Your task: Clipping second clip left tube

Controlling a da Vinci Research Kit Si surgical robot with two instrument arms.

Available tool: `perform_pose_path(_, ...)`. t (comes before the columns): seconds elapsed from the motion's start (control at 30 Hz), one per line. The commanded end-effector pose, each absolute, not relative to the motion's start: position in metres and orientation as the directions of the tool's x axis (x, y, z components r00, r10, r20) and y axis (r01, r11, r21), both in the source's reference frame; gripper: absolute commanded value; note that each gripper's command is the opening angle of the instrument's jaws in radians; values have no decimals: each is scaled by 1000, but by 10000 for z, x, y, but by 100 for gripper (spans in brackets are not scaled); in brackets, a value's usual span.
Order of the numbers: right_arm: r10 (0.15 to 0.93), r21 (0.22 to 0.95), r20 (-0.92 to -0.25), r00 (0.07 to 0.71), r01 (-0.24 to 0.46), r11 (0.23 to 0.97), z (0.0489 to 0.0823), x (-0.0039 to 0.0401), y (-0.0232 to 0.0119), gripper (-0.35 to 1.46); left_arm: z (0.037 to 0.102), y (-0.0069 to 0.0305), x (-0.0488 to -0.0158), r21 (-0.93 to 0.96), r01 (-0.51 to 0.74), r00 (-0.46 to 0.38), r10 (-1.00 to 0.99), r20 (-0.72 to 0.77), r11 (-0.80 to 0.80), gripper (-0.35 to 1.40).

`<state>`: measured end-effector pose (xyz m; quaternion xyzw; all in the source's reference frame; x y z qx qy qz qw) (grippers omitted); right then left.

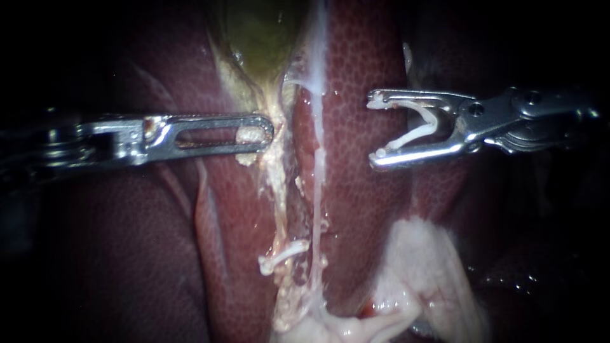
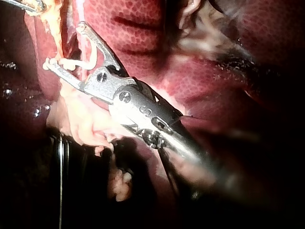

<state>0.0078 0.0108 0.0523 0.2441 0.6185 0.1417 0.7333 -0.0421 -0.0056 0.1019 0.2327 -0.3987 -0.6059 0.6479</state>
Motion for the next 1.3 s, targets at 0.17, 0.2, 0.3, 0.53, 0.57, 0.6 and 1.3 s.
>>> perform_pose_path(0.17, 510, 533, -838, 195, 94, 841, 523, 78, 108, 60, 1019, -56, -421, 785, 600, -52, -971, 235, 158, -35)
perform_pose_path(0.2, 510, 533, -838, 195, 94, 841, 523, 78, 107, 60, 1019, -56, -421, 785, 599, -52, -971, 235, 158, -35)
perform_pose_path(0.3, 509, 533, -838, 195, 94, 841, 523, 78, 107, 60, 1019, -56, -420, 785, 599, -52, -971, 234, 158, -35)
perform_pose_path(0.53, 509, 532, -839, 195, 95, 841, 523, 77, 107, 60, 1013, -52, -411, 788, 595, -48, -972, 230, 157, -35)
perform_pose_path(0.57, 509, 532, -839, 195, 95, 841, 523, 77, 107, 60, 1011, -52, -410, 789, 594, -47, -972, 229, 157, -35)
perform_pose_path(0.6, 509, 532, -839, 195, 95, 841, 523, 77, 107, 60, 1009, -51, -407, 791, 591, -45, -973, 227, 157, -35)
perform_pose_path(1.3, 509, 532, -839, 195, 95, 841, 523, 77, 106, 60, 961, -27, -361, 795, 593, -107, -966, 234, 127, -35)
